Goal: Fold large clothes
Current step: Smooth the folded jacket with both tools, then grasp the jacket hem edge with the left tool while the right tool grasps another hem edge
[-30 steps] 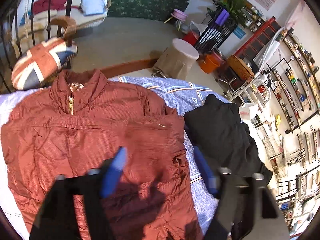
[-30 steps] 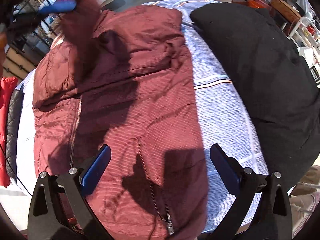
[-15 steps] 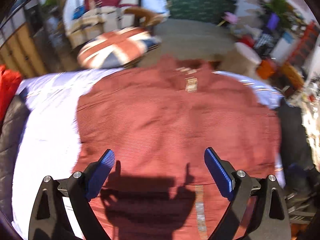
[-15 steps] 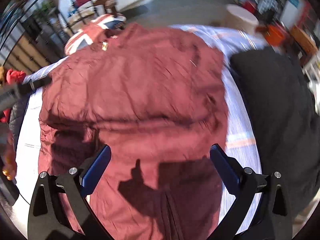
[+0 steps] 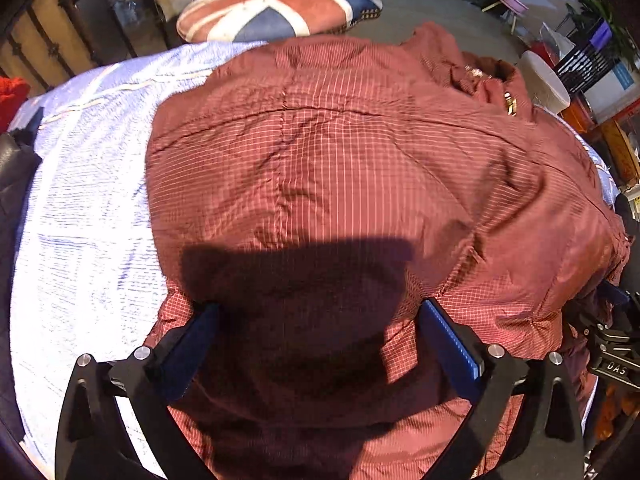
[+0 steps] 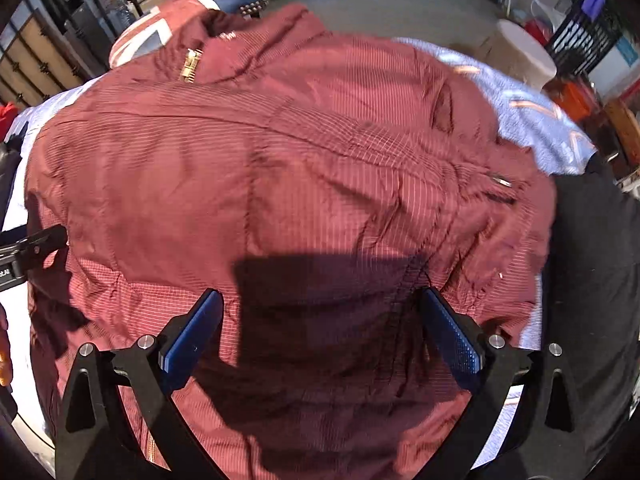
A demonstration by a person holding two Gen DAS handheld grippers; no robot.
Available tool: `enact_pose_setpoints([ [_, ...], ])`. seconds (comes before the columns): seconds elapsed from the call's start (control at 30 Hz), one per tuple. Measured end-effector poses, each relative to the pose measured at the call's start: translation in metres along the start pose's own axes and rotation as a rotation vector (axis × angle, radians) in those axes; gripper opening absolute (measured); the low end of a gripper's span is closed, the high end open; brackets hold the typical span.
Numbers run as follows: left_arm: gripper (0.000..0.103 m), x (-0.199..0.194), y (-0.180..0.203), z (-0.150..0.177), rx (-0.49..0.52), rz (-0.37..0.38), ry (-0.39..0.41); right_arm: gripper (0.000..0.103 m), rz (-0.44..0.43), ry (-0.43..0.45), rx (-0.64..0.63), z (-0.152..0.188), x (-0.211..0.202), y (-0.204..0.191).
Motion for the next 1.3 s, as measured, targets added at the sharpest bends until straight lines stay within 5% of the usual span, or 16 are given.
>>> enact_pose_setpoints([
  [0.3,0.099,0.023,0.001,-0.007,0.028,-0.068,-0.008,0.099,0.078,-0.079,-0.001,-0.01,0.027,-0.007],
  [0.47,0.098,0.014,-0.001,-0.007,0.071,-0.033,-0.045,0.099,0.09,-0.104,-0.003,-0.014,0.026,-0.012],
  [0.6,0.097,-0.021,-0.022,0.005,0.092,-0.009,0.043,0.099,0.065,-0.062,-0.009,-0.009,-0.002,-0.012],
  [0.73,0.097,-0.054,-0.066,0.046,0.045,0.013,0.108,0.098,-0.064,0.009,0.035,0.019,-0.04,0.002],
  [0.9,0.097,-0.069,-0.124,0.129,-0.034,-0.039,0.074,0.098,-0.161,-0.034,0.137,0.078,-0.063,0.041],
  [1.0,0.096,-0.077,-0.147,0.18,-0.116,-0.003,0.041,0.098,-0.18,-0.052,0.177,0.124,-0.073,0.074],
  [1.13,0.091,-0.081,-0.153,0.232,-0.205,0.108,-0.025,0.098,-0.205,-0.087,0.255,0.187,-0.082,0.116],
  [1.3,0.083,-0.077,-0.123,0.282,-0.192,0.145,-0.084,0.097,-0.242,-0.142,0.319,0.243,-0.075,0.151],
])
Point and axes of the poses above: each gripper's, at about its wrist camera, not at the fingertips, and x roughly the way its jaws point, y to its right, z to its underside, the point moved 3 cm from there along x, roughly the way its jaws point, and after that the axes turned 5 degrees about x, right-handed, at the moved point
